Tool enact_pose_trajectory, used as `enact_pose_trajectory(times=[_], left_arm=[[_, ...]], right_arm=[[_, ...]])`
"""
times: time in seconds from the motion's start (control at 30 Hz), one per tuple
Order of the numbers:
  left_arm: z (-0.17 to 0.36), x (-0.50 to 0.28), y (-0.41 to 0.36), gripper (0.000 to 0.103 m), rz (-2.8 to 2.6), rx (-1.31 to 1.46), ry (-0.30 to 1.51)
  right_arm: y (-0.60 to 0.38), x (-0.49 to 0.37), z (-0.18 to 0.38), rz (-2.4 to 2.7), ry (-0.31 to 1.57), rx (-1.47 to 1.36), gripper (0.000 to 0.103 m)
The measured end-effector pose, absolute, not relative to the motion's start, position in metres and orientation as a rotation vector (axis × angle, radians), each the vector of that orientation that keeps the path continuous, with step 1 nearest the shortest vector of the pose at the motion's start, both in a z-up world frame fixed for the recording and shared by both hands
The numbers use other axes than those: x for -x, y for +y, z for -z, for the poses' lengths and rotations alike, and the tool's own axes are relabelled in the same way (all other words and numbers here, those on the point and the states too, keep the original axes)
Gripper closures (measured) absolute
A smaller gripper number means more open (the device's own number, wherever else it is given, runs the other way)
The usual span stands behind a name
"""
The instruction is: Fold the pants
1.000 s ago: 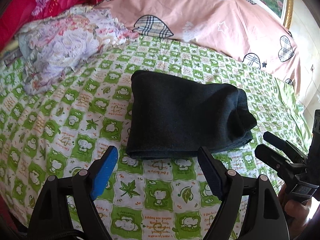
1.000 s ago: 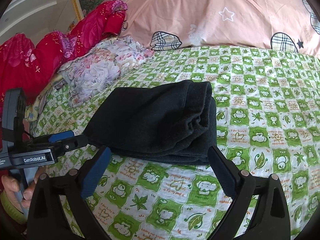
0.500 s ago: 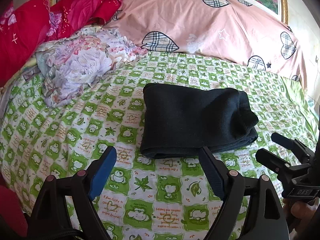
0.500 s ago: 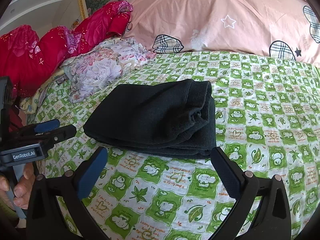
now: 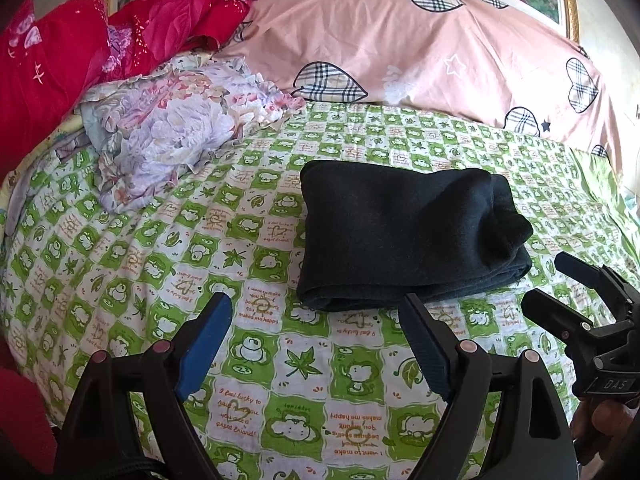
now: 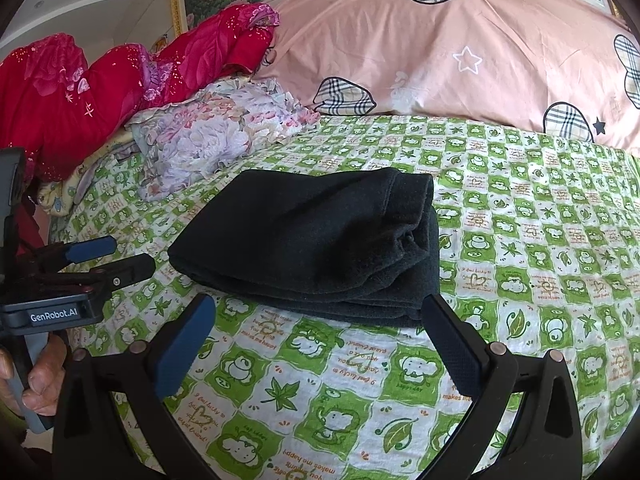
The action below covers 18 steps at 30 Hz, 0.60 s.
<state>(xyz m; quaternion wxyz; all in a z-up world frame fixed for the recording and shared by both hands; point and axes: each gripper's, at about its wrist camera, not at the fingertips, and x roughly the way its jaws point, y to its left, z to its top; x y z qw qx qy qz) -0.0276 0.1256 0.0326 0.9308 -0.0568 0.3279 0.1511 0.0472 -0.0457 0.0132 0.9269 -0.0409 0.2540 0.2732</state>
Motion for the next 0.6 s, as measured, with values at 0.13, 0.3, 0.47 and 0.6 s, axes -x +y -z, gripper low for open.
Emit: enact_pose_trajectory(times=[0.13, 0.3, 0.47, 0.6], left_arm=[[-0.028, 0.026, 0.125, 0.017, -0.306, 0.11, 0.659], [-0.02, 0.018, 0.125, 0.017, -0.302, 0.096, 0.666], [-0.016, 0.013, 0.127, 0.017, -0.313, 0.096, 0.671], [-0.013, 0.011, 0.129, 0.017, -0.315, 0.1, 0.674]], right_arm=[[-0.043, -0.05, -0.008, -0.566, 0.516, 0.085, 0.0], [-0.038, -0.057, 0.001, -0.565, 0.528, 0.094, 0.0], [-0.033, -0.064, 0.005, -0.571, 0.527, 0.104, 0.0], [-0.029, -0.069, 0.008, -0.576, 0.527, 0.11, 0.0]])
